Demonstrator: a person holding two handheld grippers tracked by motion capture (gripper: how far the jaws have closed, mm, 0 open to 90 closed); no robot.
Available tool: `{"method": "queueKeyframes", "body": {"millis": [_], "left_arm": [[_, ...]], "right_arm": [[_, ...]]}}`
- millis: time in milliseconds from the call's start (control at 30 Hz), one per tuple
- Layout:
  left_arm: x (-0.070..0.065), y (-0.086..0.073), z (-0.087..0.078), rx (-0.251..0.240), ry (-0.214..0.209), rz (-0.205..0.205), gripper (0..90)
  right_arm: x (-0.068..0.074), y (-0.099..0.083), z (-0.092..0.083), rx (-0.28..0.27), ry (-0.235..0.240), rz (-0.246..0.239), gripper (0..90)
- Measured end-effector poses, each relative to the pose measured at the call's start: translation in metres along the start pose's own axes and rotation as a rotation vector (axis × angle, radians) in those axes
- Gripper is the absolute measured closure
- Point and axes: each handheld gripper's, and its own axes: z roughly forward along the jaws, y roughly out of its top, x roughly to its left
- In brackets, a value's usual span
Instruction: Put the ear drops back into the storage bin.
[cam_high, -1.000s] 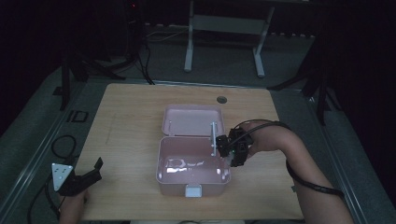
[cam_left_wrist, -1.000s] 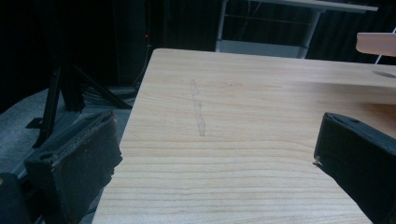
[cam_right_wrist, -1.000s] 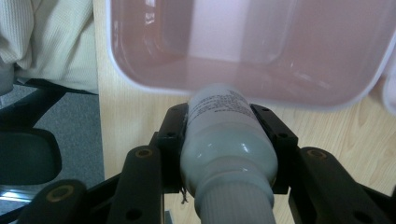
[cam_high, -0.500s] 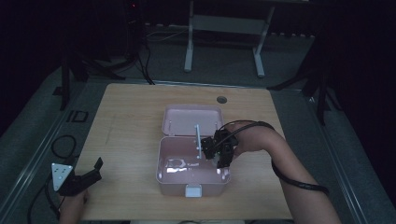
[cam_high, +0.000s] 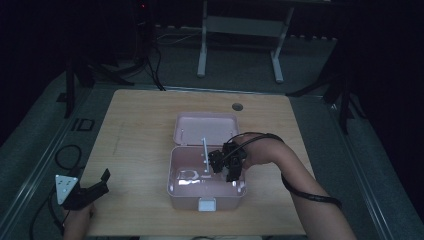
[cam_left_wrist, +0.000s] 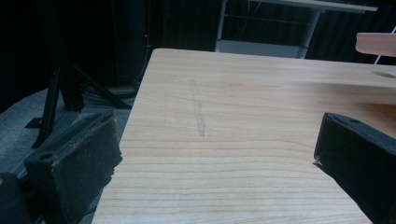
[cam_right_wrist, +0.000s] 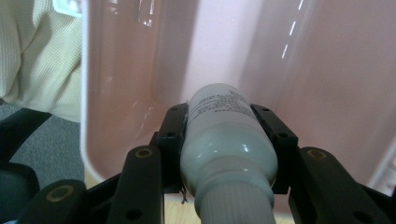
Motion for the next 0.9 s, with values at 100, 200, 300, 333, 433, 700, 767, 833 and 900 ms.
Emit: {"method": "queueKeyframes", "body": {"millis": [100, 200, 300, 333, 433, 700, 767, 833, 900], "left_arm": [[0.0, 0.0, 0.0, 0.0, 0.0, 0.003, 0.5], [0.0, 0.0, 0.0, 0.0, 0.0, 0.004, 0.5], [0.0, 0.0, 0.0, 0.001, 0.0, 0.005, 0.5], [0.0, 0.0, 0.0, 0.001, 0.0, 0.004, 0.4], [0.0, 0.0, 0.0, 0.0, 0.0, 0.004, 0.5], [0.0, 0.0, 0.0, 0.002, 0.001, 0.004, 0.5], [0.0, 0.0, 0.0, 0.002, 0.001, 0.004, 0.5], [0.0, 0.0, 0.0, 0.002, 0.001, 0.004, 0.5], [0.0, 0.0, 0.0, 0.003, 0.001, 0.003, 0.5]], "right_arm": [[0.0, 0.002, 0.008, 0.005, 0.01, -0.002, 59.6], [-0.001, 0.004, 0.018, 0.02, 0.012, -0.008, 59.6], [-0.001, 0.005, 0.029, 0.028, 0.023, -0.012, 59.5], [-0.001, 0.005, 0.033, 0.03, 0.03, -0.011, 59.6], [-0.002, 0.005, 0.042, 0.037, 0.042, -0.012, 59.5], [-0.003, 0.004, 0.061, 0.05, 0.053, -0.01, 59.5], [-0.003, 0.004, 0.066, 0.056, 0.056, -0.012, 59.5], [-0.003, 0.005, 0.07, 0.065, 0.055, -0.016, 59.5], [-0.003, 0.005, 0.073, 0.068, 0.052, -0.016, 59.5]]}}
